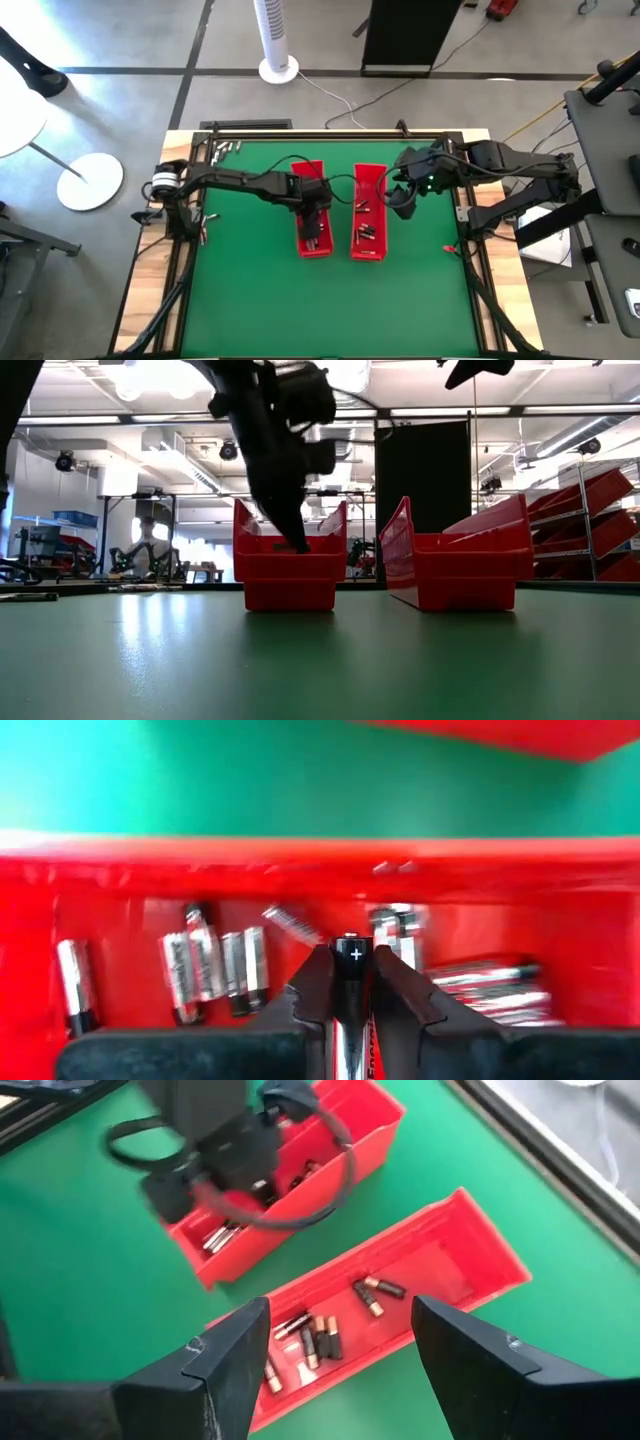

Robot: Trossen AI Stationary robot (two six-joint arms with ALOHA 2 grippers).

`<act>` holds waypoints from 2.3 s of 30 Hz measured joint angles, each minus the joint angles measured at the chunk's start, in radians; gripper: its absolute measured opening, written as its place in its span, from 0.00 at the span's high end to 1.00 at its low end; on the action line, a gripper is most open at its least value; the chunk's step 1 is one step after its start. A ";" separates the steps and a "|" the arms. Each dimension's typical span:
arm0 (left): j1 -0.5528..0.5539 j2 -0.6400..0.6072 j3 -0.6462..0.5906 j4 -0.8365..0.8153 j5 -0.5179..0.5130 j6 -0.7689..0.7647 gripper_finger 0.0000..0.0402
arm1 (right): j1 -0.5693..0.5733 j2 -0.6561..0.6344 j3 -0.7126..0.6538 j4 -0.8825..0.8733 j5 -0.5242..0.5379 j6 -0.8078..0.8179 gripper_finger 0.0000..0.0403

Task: Sort batteries
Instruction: Put the silver battery into the left red bin

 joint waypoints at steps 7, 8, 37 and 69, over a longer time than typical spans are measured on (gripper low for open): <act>0.015 0.088 0.128 -0.153 0.025 -0.009 0.94 | 0.000 0.012 0.000 0.047 0.081 -0.048 0.38; 0.018 0.108 0.143 -0.168 0.024 -0.005 0.94 | 0.000 0.017 0.000 0.055 0.080 -0.053 0.38; -0.048 0.150 0.205 -0.307 0.022 0.059 0.67 | -0.020 0.050 0.019 0.114 0.080 -0.176 0.34; -0.066 0.014 0.112 -0.411 0.036 0.080 0.66 | -0.066 0.048 0.135 0.114 0.080 -0.223 0.34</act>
